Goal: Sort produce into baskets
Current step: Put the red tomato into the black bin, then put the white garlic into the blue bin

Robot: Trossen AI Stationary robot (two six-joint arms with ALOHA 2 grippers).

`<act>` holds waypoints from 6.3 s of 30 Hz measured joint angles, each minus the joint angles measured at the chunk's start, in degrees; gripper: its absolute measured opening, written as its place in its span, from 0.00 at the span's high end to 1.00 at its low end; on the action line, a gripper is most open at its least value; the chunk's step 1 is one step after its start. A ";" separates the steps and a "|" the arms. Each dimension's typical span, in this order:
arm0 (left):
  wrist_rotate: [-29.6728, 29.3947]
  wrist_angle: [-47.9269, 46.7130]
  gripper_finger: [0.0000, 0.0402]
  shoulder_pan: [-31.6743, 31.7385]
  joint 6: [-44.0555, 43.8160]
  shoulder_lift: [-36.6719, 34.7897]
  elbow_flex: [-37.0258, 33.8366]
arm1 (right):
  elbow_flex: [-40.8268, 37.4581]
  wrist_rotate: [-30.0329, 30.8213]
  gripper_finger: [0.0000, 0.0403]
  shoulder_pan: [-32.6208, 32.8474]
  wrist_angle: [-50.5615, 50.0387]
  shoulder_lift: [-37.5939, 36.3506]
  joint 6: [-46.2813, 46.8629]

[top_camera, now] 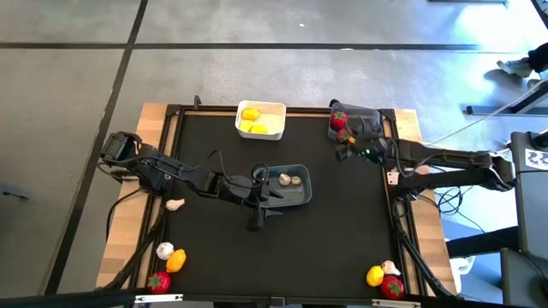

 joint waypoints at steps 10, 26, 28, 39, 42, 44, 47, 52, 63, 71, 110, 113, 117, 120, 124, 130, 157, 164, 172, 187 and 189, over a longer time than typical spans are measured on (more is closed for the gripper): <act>0.31 -0.43 0.36 0.00 0.63 0.02 0.00 | 0.00 -11.29 0.31 -15.97 7.11 8.34 -5.65; 0.28 -1.46 0.36 0.00 0.43 0.02 0.00 | -0.02 -20.83 0.31 -28.57 17.06 23.19 -6.85; 0.28 -1.46 0.36 0.00 0.43 0.02 0.00 | -0.02 -21.77 0.31 -28.75 17.11 24.51 -6.82; 0.26 -1.46 0.36 0.00 0.52 0.02 0.00 | -0.02 -21.83 0.23 -28.67 17.24 28.15 -6.46; 0.26 -1.46 0.36 0.00 0.54 0.02 0.00 | -0.02 -22.19 0.20 -28.63 17.69 28.33 -6.51; 0.26 -1.46 0.36 0.00 0.62 0.02 0.00 | -0.02 -23.36 0.17 -28.63 18.02 28.33 -6.76; 0.26 -1.46 0.36 0.00 0.93 0.02 0.00 | -0.02 -23.73 0.14 -28.63 18.35 28.33 -7.25; 0.26 -1.46 0.36 0.00 0.92 0.02 0.00 | -0.02 -21.80 0.08 -28.58 18.35 28.33 -8.43; 0.26 -1.48 0.36 0.63 -1.44 0.02 0.00 | -0.07 -25.42 0.06 -28.58 18.29 20.47 -11.48; 1.18 -3.40 0.36 1.20 -2.35 -1.16 0.02 | -0.07 -41.38 0.06 -24.48 17.82 12.40 -11.52; -2.77 -83.76 0.36 0.00 -37.80 -23.09 0.04 | -0.07 -21.07 0.07 23.28 18.37 16.19 -6.15; -1.76 -88.75 0.36 0.00 -41.46 -21.65 0.02 | -0.06 -20.40 0.07 23.15 18.35 17.77 -6.06; 1.25 -91.98 0.36 0.20 -44.92 -19.71 -0.54 | -0.07 -20.23 0.07 23.15 18.35 19.32 -6.06; 4.27 -91.36 0.36 1.06 -45.62 -18.75 -2.49 | -0.04 -20.20 0.07 23.15 18.38 20.00 -6.06; 7.97 -91.01 0.36 2.43 -45.60 -17.38 -5.79 | -0.02 -20.17 0.07 23.15 18.42 20.67 -6.06; 12.24 -88.20 0.36 3.99 -44.28 -16.32 -8.38 | -0.02 -19.69 0.07 23.15 18.39 20.72 -6.09; 18.33 -84.97 0.38 5.73 -31.17 -0.27 -11.26 | -0.02 -19.21 0.07 23.13 18.79 20.72 -6.10; 18.78 -83.44 0.57 5.72 -28.17 0.44 -11.26 | -0.02 -18.36 0.07 23.15 18.77 20.72 -6.14; 19.59 -81.60 0.78 5.70 -26.43 0.44 -11.26 | -0.02 -16.73 0.07 23.15 18.74 20.72 -5.34; 19.42 -81.75 0.98 5.18 -20.54 0.44 -11.26 | -0.02 -16.73 0.07 23.15 18.72 20.72 -5.23; 19.34 -81.43 0.98 4.55 -19.68 0.37 -11.26 | -0.02 -16.73 0.07 23.15 18.72 20.72 -5.22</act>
